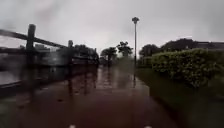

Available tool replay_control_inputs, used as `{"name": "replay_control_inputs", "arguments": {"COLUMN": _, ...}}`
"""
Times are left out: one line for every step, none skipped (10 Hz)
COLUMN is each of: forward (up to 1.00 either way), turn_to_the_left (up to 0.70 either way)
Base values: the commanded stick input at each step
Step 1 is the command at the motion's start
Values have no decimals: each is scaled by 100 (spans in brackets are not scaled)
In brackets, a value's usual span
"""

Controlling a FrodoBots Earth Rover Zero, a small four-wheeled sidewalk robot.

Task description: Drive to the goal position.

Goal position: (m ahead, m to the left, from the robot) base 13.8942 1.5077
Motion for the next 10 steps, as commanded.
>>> {"name": "replay_control_inputs", "arguments": {"forward": 100, "turn_to_the_left": 0}}
{"name": "replay_control_inputs", "arguments": {"forward": 100, "turn_to_the_left": 0}}
{"name": "replay_control_inputs", "arguments": {"forward": 100, "turn_to_the_left": 0}}
{"name": "replay_control_inputs", "arguments": {"forward": 100, "turn_to_the_left": 0}}
{"name": "replay_control_inputs", "arguments": {"forward": 100, "turn_to_the_left": 0}}
{"name": "replay_control_inputs", "arguments": {"forward": 100, "turn_to_the_left": 0}}
{"name": "replay_control_inputs", "arguments": {"forward": 100, "turn_to_the_left": 0}}
{"name": "replay_control_inputs", "arguments": {"forward": 100, "turn_to_the_left": 0}}
{"name": "replay_control_inputs", "arguments": {"forward": 100, "turn_to_the_left": 0}}
{"name": "replay_control_inputs", "arguments": {"forward": 100, "turn_to_the_left": 0}}
